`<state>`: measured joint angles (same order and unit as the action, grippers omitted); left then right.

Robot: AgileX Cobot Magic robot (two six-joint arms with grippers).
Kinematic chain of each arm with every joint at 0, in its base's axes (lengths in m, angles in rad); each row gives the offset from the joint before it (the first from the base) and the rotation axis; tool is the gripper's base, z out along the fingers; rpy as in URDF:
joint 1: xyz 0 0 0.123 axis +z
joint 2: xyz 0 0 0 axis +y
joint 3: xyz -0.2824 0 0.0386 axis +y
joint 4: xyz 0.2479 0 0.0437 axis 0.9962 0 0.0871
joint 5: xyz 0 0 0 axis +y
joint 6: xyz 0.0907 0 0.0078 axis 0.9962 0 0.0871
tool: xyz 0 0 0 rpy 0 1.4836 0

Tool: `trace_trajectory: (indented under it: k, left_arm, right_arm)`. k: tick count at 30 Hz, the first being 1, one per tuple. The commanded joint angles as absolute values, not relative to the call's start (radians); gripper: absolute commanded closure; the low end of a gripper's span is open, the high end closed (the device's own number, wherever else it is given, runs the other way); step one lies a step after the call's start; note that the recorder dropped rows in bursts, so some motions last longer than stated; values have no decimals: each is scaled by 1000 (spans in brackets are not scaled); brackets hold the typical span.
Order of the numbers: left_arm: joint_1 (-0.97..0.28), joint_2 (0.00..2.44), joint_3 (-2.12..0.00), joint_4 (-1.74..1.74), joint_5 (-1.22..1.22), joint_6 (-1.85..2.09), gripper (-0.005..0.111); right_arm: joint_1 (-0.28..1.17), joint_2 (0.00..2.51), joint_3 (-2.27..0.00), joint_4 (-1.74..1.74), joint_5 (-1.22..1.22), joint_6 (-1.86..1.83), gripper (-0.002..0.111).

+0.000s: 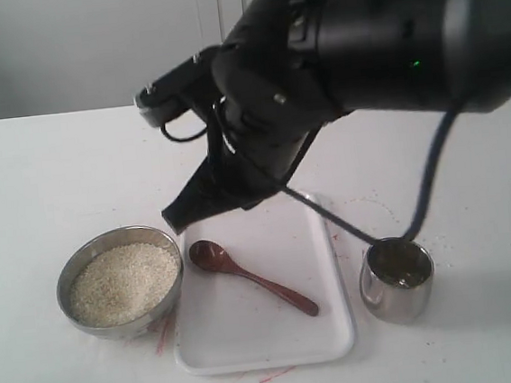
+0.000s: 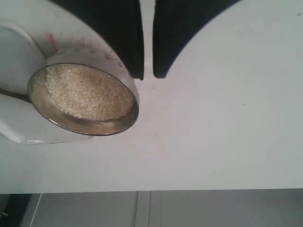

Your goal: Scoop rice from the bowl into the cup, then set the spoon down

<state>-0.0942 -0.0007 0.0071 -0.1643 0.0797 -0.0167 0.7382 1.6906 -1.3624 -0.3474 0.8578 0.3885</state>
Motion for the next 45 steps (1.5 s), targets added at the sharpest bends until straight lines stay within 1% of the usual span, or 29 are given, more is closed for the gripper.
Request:
trace_trajectory:
  k: [1, 10, 28, 37, 45]
  left_arm:
    - [-93, 0, 0, -171, 76, -19, 92]
    - [-93, 0, 0, -171, 76, -19, 92]
    - [-93, 0, 0, -171, 76, -19, 92]
    - [-93, 0, 0, -171, 76, -19, 92]
    - [-93, 0, 0, -171, 76, -19, 92]
  right_arm:
    - [736, 1558, -1358, -360, 815, 409, 103]
    - [736, 1285, -1321, -369, 723, 408, 103]
    - [736, 636, -1055, -444, 684, 408, 103]
    - [736, 391, -945, -395, 746, 416, 103]
    - [736, 225, -811, -347, 748, 416, 103]
